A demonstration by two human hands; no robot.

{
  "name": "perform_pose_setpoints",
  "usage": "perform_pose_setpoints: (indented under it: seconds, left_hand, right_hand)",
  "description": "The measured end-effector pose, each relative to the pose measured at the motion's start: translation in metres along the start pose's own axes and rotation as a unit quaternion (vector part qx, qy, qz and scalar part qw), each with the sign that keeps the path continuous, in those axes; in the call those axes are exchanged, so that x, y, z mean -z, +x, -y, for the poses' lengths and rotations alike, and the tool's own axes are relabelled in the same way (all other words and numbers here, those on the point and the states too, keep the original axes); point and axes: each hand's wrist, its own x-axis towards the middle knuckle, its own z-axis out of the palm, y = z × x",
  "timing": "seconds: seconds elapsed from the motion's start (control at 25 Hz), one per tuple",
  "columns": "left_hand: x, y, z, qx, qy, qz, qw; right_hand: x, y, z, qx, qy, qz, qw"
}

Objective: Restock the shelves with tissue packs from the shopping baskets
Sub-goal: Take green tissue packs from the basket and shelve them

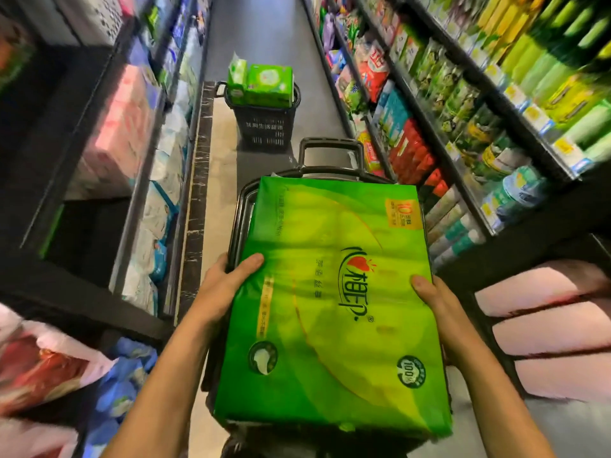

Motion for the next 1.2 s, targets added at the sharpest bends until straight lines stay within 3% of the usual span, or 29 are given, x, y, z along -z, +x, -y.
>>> perform_pose_setpoints:
  seconds: [0.24,0.4,0.76,0.92,1.2]
  left_hand:
    - [-0.03,0.117,-0.072,-0.009,-0.003,-0.001,1.0]
    - [-0.05,0.2,-0.117,-0.026,0.011,-0.061,0.998]
    - [-0.06,0.348,-0.187,-0.016,-0.066,-0.13,0.989]
    - [-0.048,0.449,-0.225,-0.017,-0.129,-0.087,0.988]
    - [-0.023,0.604,-0.318,-0.03,-0.129,-0.072,0.989]
  right_hand:
    - [-0.021,0.108,0.08,0.036,0.038,0.038,0.998]
    - [-0.023,0.21,0.138,0.065,0.046,0.055,0.995]
    - [-0.042,0.422,0.236,0.056,-0.025,0.119,0.991]
    - [-0.088,0.511,0.295,0.081,-0.045,0.126,0.988]
    - [-0.135,0.634,0.379,0.076,-0.054,0.096,0.991]
